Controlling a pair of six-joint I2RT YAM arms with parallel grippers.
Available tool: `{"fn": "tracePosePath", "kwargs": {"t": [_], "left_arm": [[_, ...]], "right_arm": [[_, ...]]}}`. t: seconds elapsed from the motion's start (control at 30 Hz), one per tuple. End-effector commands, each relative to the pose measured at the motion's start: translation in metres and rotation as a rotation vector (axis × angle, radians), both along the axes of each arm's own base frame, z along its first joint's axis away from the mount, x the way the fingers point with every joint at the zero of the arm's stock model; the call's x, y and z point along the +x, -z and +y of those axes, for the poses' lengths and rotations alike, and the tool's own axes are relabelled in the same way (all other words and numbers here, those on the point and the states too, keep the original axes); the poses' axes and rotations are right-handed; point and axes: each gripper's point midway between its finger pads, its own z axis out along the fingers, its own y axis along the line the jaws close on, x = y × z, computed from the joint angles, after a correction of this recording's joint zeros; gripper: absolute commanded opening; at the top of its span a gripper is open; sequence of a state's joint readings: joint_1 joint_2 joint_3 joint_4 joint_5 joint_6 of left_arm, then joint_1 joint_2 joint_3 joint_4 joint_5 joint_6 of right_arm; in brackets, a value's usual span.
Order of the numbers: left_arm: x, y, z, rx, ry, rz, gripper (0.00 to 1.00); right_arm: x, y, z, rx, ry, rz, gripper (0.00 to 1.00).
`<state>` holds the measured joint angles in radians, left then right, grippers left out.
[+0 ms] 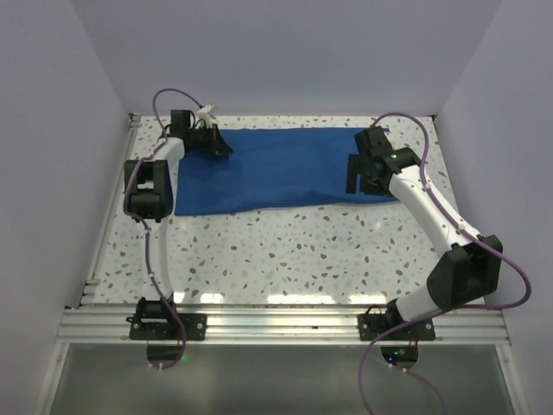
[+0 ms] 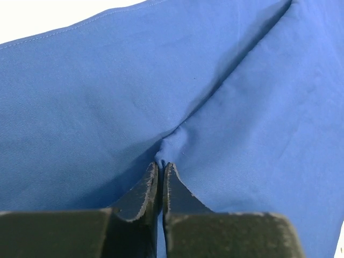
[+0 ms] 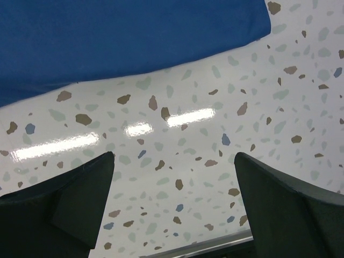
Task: Open and lay out the surgical kit
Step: Open the surgical kit at the center of the board.
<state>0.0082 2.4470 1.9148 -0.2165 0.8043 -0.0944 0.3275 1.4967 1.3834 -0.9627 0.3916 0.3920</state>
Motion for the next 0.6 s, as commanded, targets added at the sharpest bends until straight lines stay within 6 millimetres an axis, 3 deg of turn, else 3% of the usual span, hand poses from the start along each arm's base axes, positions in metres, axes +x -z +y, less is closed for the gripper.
{"fn": "tracePosePath", "kwargs": {"t": [0.0, 0.1, 0.17, 0.23, 0.33, 0.37, 0.4, 0.43, 0.5, 0.53, 0.57], "left_arm": [[-0.001, -0.021, 0.007, -0.023, -0.005, -0.028, 0.0], [0.002, -0.02, 0.008, -0.021, -0.025, -0.03, 0.0], [0.003, -0.035, 0.006, -0.057, -0.039, -0.042, 0.0], [-0.002, -0.074, -0.006, -0.161, -0.026, -0.109, 0.0], [-0.016, -0.121, -0.011, -0.159, -0.042, -0.217, 0.0], [-0.022, -0.13, -0.025, -0.147, -0.021, -0.235, 0.0], [-0.026, -0.137, -0.026, -0.135, -0.025, -0.24, 0.0], [-0.032, -0.158, -0.029, -0.131, -0.011, -0.282, 0.0], [-0.044, -0.169, -0.03, -0.114, -0.006, -0.287, 0.0], [-0.054, -0.193, -0.034, -0.099, 0.01, -0.345, 0.0], [-0.062, -0.199, -0.037, -0.086, 0.018, -0.361, 0.0]], "right_arm": [[-0.004, 0.0, -0.006, -0.036, 0.011, 0.015, 0.99], [-0.003, 0.001, -0.007, -0.039, 0.011, 0.016, 0.99], [-0.002, 0.001, -0.007, -0.04, 0.009, 0.013, 0.99], [0.003, 0.001, -0.006, -0.044, 0.005, 0.003, 0.99], [0.012, -0.001, -0.002, -0.035, -0.001, -0.013, 0.99], [0.015, -0.002, -0.001, -0.03, -0.001, -0.019, 0.99], [0.02, -0.007, 0.002, -0.017, -0.003, -0.035, 0.99], [0.024, -0.005, 0.007, -0.005, -0.008, -0.031, 0.99], [0.031, -0.011, 0.011, 0.012, -0.013, -0.051, 0.99], [0.034, -0.012, 0.014, 0.022, -0.018, -0.061, 0.99], [0.037, -0.013, 0.015, 0.028, -0.02, -0.068, 0.99]]}}
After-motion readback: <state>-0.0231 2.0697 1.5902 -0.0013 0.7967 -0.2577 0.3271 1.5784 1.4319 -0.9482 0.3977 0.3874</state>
